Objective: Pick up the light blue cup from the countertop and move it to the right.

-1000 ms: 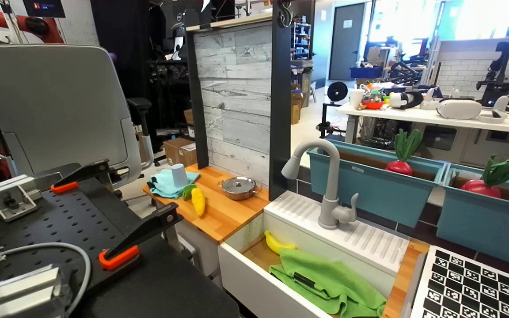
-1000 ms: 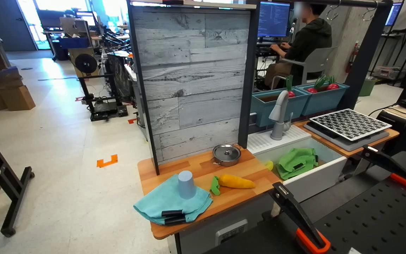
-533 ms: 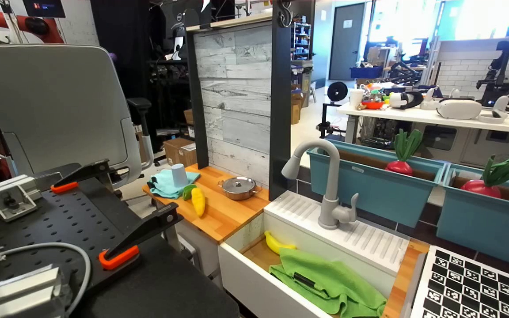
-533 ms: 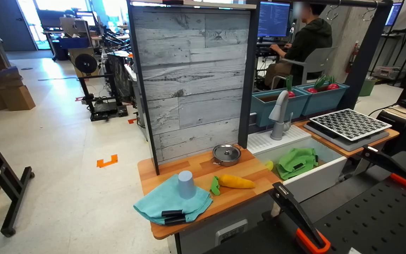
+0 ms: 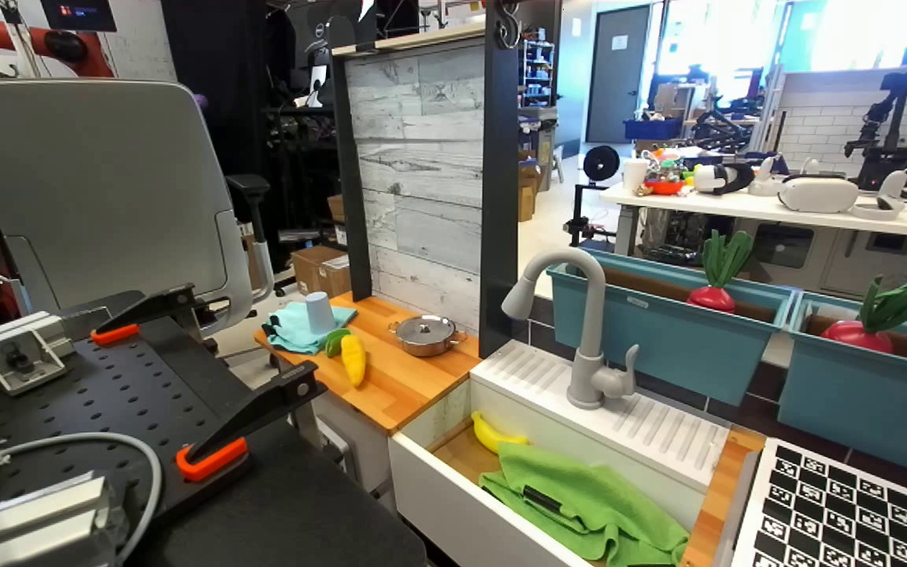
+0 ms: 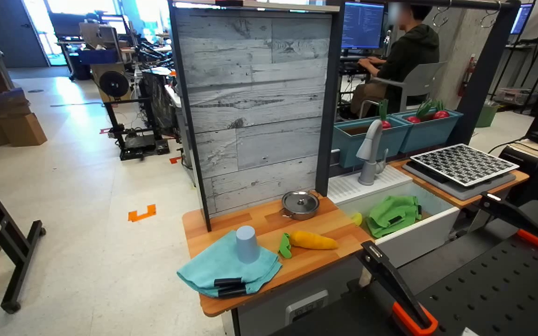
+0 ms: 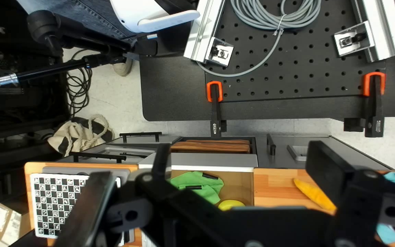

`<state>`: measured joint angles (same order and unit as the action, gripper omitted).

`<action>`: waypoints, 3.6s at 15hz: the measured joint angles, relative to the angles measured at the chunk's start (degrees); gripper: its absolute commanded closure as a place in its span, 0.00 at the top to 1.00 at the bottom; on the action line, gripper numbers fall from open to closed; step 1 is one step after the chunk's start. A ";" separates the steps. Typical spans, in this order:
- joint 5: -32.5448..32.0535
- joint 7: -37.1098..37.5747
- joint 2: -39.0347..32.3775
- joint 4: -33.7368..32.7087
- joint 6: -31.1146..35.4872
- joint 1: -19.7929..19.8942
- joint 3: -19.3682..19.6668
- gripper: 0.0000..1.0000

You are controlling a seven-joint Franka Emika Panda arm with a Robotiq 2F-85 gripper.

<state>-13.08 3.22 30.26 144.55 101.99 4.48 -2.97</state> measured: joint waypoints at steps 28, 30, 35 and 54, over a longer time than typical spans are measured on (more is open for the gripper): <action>-5.04 23.93 -24.58 -4.58 26.31 -7.27 -10.75 1.00; -5.62 24.81 -29.38 -6.80 29.59 -8.27 -10.75 1.00; -5.74 25.03 -41.31 -13.30 33.39 -13.16 -10.36 1.00; -5.33 16.91 -73.56 -36.73 38.63 -23.36 -3.17 1.00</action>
<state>-18.41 20.13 -43.30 107.82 140.62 -18.88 -6.13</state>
